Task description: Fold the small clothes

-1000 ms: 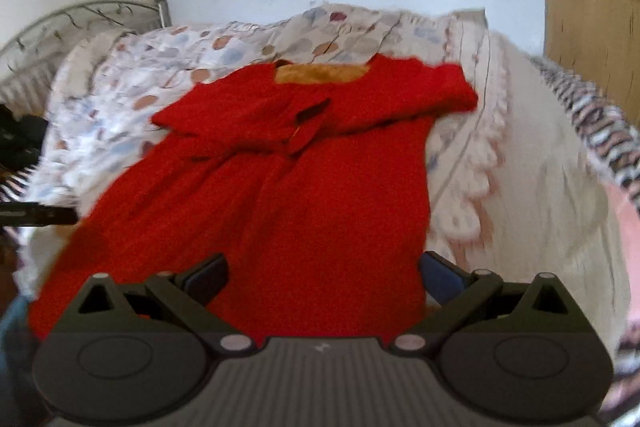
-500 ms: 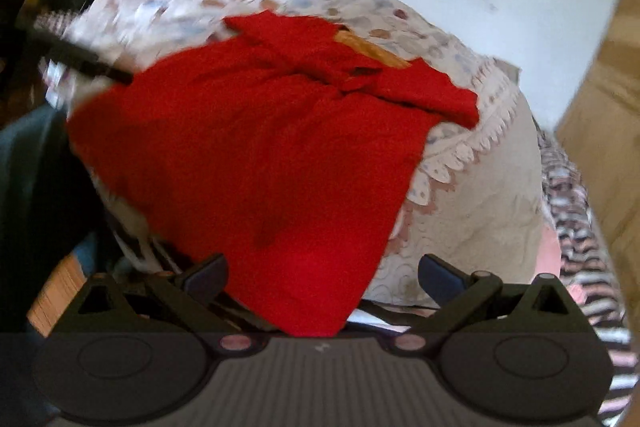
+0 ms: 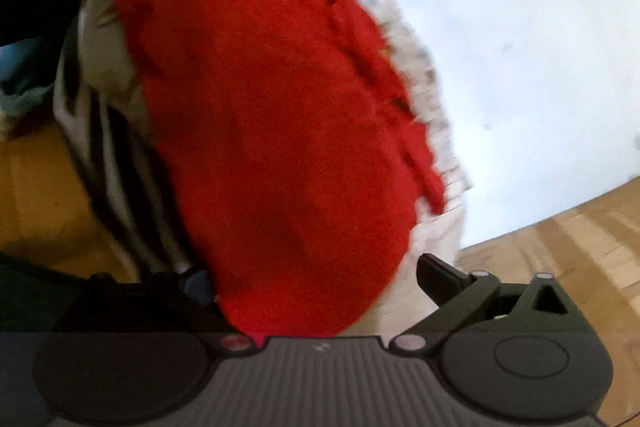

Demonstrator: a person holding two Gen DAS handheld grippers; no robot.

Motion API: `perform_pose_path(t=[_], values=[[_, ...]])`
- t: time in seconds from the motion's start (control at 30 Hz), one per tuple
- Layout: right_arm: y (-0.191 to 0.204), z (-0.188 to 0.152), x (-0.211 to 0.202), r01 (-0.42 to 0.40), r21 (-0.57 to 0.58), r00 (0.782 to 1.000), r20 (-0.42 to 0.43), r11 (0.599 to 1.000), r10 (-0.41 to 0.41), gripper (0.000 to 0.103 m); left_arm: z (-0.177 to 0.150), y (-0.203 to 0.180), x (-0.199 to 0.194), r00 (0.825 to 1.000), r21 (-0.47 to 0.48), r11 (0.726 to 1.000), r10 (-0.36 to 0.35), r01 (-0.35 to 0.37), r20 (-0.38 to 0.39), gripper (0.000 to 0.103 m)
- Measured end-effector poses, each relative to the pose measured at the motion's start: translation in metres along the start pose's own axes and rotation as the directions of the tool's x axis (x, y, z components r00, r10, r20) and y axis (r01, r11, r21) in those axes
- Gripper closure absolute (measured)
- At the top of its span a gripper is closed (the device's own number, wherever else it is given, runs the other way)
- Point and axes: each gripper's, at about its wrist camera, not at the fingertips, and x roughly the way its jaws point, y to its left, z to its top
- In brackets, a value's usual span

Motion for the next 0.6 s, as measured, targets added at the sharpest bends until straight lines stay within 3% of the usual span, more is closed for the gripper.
perform_pose_path(t=[0.07, 0.13, 0.2, 0.33, 0.43, 0.6], values=[[-0.005, -0.001, -0.01, -0.016, 0.015, 0.999, 0.046, 1.0, 0.015, 0.028, -0.002, -0.002, -0.003, 1.0, 0.006, 1.0, -0.016, 0.016, 0.005, 0.001], [-0.01, -0.002, -0.02, -0.033, 0.028, 0.996, 0.082, 0.999, 0.031, 0.065, -0.003, -0.005, -0.005, 0.999, 0.02, 0.999, -0.035, 0.035, 0.013, 0.001], [-0.019, 0.0, -0.03, -0.074, 0.069, 0.993, 0.1, 0.995, 0.067, 0.081, -0.004, -0.01, -0.008, 0.998, 0.045, 0.997, -0.062, 0.061, 0.02, 0.001], [-0.059, 0.012, -0.04, -0.185, 0.275, 0.98, 0.126, 0.944, 0.156, 0.086, -0.004, -0.021, -0.016, 0.99, 0.139, 0.982, -0.136, 0.129, 0.042, 0.001], [-0.1, 0.018, -0.031, -0.276, 0.437, 0.96, 0.16, 0.856, 0.228, 0.088, -0.006, -0.031, -0.028, 0.977, 0.227, 0.958, -0.197, 0.174, 0.084, 0.001], [-0.15, 0.025, -0.005, -0.406, 0.568, 0.913, 0.218, 0.716, 0.345, 0.088, -0.012, -0.055, -0.043, 0.96, 0.352, 0.918, -0.244, 0.182, 0.139, 0.001]])
